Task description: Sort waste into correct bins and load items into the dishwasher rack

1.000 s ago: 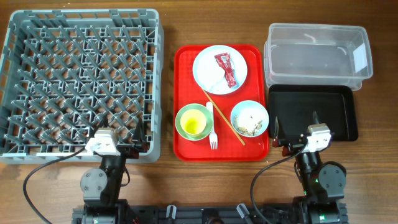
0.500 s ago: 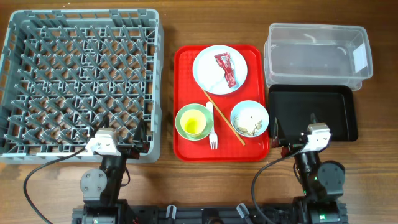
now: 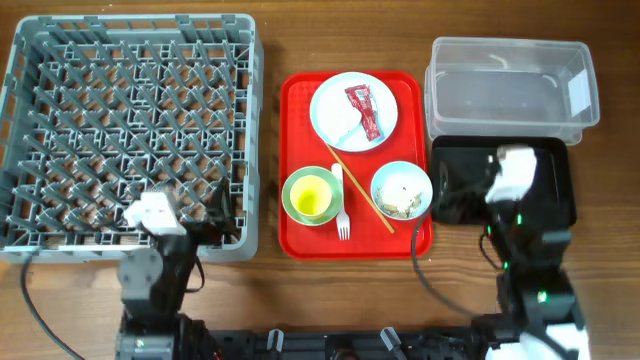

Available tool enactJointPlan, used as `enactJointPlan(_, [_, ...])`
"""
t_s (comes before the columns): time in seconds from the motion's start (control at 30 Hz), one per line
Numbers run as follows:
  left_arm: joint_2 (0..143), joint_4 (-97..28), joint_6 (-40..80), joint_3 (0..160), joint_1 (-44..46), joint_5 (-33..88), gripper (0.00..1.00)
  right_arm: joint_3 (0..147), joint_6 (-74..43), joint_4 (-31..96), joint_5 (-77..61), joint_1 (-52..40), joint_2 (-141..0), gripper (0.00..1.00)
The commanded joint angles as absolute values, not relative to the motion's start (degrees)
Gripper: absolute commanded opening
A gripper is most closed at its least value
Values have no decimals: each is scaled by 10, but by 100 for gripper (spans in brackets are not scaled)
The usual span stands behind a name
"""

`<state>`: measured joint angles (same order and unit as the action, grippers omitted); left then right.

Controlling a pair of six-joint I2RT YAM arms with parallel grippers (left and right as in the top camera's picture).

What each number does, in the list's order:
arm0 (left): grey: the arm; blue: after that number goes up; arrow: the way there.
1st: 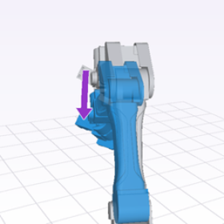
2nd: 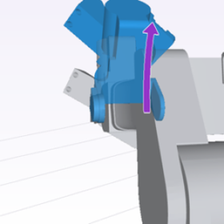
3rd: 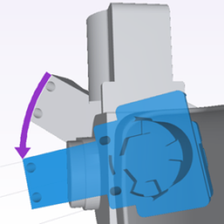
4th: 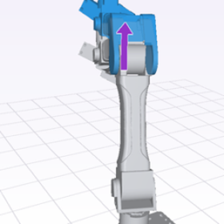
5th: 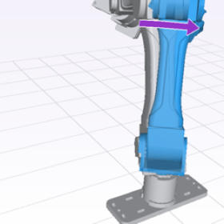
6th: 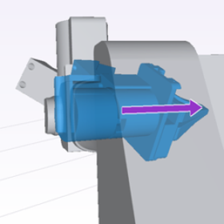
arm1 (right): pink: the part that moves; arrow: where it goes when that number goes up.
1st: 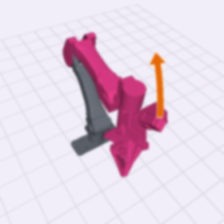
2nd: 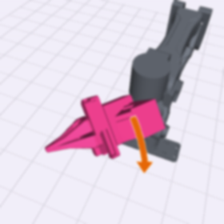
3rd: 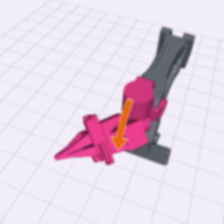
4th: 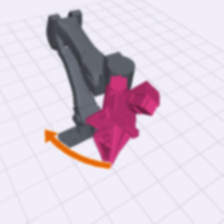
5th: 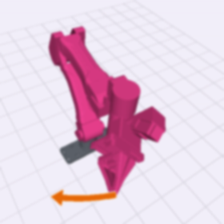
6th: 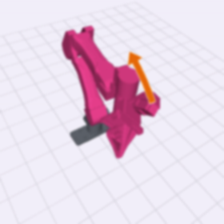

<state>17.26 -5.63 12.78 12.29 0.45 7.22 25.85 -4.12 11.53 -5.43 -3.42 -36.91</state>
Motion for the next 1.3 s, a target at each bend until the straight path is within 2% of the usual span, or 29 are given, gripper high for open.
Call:
enactJointPlan(0.0, [294,-98,142,231,2,82,100,365,-51,158,-103,-30,-475,100])
enactJointPlan(0.2, [434,-220,142,386,2,112,100,479,-46,264,-105,-30,-572,100])
enactJointPlan(0.33, [484,-274,142,462,2,125,100,505,-47,273,-140,-30,-587,100])
enactJointPlan(0.6, [510,-280,146,462,3,150,100,505,-47,266,-196,-30,-583,100])
enactJointPlan(1.0, [512,-294,142,462,2,148,100,505,-38,271,-187,-30,-583,100])
enactJointPlan(1.27, [540,-376,132,521,2,82,100,534,-30,300,-142,-30,-599,100])
